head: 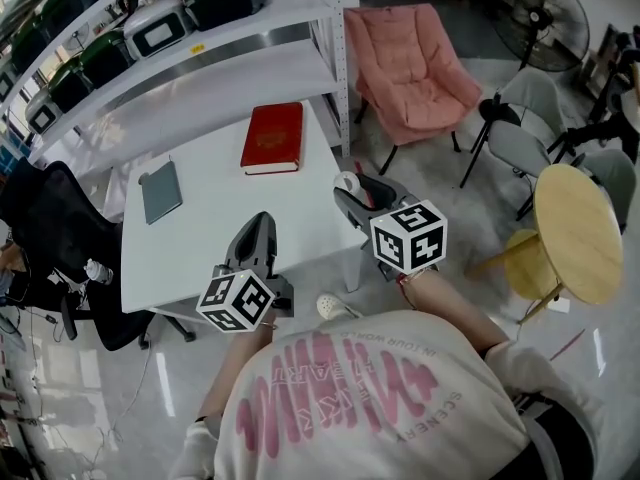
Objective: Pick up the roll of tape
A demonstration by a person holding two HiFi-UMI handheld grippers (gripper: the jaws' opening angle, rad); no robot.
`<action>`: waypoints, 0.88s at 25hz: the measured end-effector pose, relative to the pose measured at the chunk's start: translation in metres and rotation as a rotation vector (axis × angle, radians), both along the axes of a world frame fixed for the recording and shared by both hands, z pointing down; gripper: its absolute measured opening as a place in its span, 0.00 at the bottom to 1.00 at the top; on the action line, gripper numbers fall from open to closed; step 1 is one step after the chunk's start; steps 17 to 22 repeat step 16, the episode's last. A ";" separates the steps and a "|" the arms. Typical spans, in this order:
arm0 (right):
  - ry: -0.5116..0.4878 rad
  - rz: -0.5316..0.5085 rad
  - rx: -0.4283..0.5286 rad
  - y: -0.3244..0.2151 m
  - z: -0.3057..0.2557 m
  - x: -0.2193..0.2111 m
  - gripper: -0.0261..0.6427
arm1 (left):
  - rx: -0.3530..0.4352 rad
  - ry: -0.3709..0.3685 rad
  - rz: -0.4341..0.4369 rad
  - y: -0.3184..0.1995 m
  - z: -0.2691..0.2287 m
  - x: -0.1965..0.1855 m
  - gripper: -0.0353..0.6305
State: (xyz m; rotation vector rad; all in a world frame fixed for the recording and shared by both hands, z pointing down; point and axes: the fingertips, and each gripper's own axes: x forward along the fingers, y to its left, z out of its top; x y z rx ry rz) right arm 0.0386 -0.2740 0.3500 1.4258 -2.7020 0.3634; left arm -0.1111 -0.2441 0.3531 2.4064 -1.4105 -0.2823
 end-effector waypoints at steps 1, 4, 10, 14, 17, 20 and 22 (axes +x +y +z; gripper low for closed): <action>-0.006 0.003 -0.005 0.002 0.001 0.000 0.36 | -0.002 0.000 0.001 0.003 0.001 0.000 0.09; -0.023 0.009 -0.021 0.008 0.006 -0.001 0.36 | -0.006 -0.002 0.005 0.011 0.004 -0.002 0.09; -0.015 0.015 -0.026 0.020 0.007 -0.001 0.36 | -0.010 0.005 0.007 0.021 0.005 -0.004 0.09; -0.008 0.025 -0.027 0.026 0.008 -0.002 0.36 | -0.007 0.005 0.021 0.025 0.005 -0.003 0.09; -0.002 0.029 -0.030 0.028 0.010 -0.004 0.36 | -0.007 0.007 0.025 0.027 0.006 -0.005 0.09; -0.002 0.029 -0.030 0.028 0.010 -0.004 0.36 | -0.007 0.007 0.025 0.027 0.006 -0.005 0.09; -0.002 0.029 -0.030 0.028 0.010 -0.004 0.36 | -0.007 0.007 0.025 0.027 0.006 -0.005 0.09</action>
